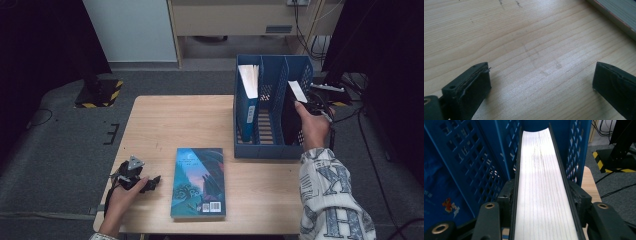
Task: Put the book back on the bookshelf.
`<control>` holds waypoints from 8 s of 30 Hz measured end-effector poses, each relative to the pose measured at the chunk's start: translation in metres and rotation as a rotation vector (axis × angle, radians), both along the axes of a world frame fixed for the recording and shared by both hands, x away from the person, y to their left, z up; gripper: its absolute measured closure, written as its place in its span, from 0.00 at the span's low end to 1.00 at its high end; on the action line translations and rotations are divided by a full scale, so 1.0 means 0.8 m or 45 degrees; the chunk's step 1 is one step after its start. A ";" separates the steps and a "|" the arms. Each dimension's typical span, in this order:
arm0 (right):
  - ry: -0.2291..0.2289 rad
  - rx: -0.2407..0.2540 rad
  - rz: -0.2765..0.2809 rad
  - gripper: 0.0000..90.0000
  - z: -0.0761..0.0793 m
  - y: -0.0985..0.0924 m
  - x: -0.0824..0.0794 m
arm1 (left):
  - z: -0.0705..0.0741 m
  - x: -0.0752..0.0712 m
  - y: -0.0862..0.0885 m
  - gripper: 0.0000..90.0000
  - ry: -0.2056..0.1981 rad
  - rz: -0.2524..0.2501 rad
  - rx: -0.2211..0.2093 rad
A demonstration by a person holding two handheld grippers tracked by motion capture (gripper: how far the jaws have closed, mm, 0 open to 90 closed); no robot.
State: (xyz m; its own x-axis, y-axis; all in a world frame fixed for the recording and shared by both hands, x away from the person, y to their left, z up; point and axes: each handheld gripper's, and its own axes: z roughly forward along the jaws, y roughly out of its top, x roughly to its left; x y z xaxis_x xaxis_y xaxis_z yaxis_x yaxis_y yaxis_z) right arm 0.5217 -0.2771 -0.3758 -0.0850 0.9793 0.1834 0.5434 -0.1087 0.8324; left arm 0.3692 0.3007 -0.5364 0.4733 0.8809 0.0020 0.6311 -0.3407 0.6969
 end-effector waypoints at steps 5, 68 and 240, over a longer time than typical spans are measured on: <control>-0.004 0.075 0.008 0.48 -0.002 0.000 0.003 | 0.000 0.000 0.000 0.01 -0.002 -0.004 0.004; -0.047 -0.043 -0.080 0.59 0.015 -0.002 0.037 | 0.000 -0.001 -0.002 0.00 -0.003 -0.018 -0.002; 0.033 0.007 0.876 0.15 -0.129 0.210 -0.208 | 0.028 -0.025 -0.014 0.06 -0.101 0.007 -0.186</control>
State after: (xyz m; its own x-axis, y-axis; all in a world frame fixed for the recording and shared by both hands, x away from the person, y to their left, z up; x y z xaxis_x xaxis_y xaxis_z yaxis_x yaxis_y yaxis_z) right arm 0.3550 -0.1094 -0.4789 -0.6829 0.7030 0.1986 0.5098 0.2639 0.8188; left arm 0.3493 0.2897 -0.5137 0.4722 0.8770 -0.0892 0.5735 -0.2287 0.7867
